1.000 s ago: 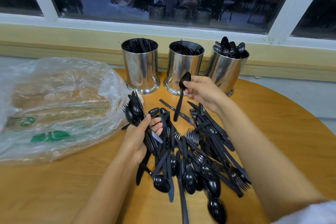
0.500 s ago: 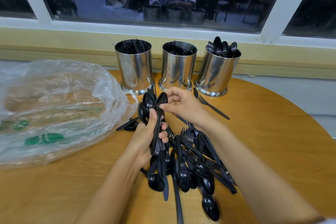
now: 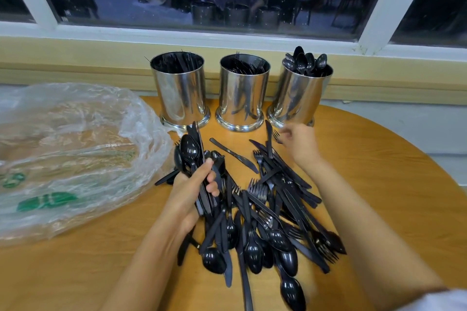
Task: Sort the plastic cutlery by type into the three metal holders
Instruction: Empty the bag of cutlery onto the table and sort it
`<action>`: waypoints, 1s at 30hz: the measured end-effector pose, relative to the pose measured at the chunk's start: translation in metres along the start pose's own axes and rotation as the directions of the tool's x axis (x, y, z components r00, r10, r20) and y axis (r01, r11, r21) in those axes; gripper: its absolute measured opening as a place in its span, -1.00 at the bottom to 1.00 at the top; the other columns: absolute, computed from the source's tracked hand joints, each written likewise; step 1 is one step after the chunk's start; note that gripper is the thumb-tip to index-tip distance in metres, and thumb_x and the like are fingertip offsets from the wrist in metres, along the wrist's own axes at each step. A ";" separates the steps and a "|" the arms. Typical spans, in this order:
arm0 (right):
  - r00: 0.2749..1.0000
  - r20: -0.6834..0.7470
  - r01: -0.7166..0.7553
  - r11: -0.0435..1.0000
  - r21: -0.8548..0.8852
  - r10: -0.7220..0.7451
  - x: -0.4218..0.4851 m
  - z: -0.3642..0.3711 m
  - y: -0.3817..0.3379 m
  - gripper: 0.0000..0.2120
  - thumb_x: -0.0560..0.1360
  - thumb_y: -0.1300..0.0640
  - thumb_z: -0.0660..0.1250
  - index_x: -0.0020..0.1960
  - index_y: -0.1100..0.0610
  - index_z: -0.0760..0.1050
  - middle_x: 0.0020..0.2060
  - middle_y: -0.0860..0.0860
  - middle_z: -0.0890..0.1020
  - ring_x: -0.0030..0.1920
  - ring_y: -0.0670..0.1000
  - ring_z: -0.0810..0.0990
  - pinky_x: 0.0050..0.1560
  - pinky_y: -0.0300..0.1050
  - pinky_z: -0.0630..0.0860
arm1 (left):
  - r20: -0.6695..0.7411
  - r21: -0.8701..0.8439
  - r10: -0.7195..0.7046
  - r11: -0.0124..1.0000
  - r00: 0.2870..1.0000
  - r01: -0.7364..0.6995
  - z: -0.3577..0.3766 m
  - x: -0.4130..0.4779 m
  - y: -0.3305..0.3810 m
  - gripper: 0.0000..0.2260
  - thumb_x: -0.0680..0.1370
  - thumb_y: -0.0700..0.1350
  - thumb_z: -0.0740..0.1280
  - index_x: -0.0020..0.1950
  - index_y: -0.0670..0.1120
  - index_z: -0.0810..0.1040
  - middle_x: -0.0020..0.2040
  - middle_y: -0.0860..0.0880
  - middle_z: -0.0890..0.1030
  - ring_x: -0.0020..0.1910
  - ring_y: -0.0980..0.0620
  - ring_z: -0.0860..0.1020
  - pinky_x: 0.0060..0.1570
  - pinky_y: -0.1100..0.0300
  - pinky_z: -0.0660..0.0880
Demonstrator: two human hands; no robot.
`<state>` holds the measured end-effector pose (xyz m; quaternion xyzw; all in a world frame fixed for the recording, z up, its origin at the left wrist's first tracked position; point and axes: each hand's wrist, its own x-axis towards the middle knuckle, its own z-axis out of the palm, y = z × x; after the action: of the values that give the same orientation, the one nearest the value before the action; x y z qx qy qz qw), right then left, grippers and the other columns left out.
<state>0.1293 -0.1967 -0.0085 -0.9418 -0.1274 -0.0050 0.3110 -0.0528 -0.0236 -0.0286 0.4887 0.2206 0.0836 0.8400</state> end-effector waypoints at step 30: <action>0.981 0.003 0.175 0.883 0.436 -0.195 -0.122 0.035 -0.040 -0.93 0.48 0.04 0.45 -0.13 0.02 0.61 -0.30 -0.18 0.63 -0.25 -0.19 0.60 -0.20 -0.24 0.53 | -0.100 0.003 -0.025 1.000 0.995 0.025 0.041 -0.008 -0.014 -0.78 0.52 0.05 0.36 -0.02 -0.09 0.62 0.00 -0.09 0.69 0.07 -0.06 0.64 0.12 0.00 0.57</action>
<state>-0.0012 -0.1740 -0.0242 -0.8323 -0.2217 0.0158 0.5079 -0.0421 -0.0657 -0.0209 0.4830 0.2687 0.0971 0.8277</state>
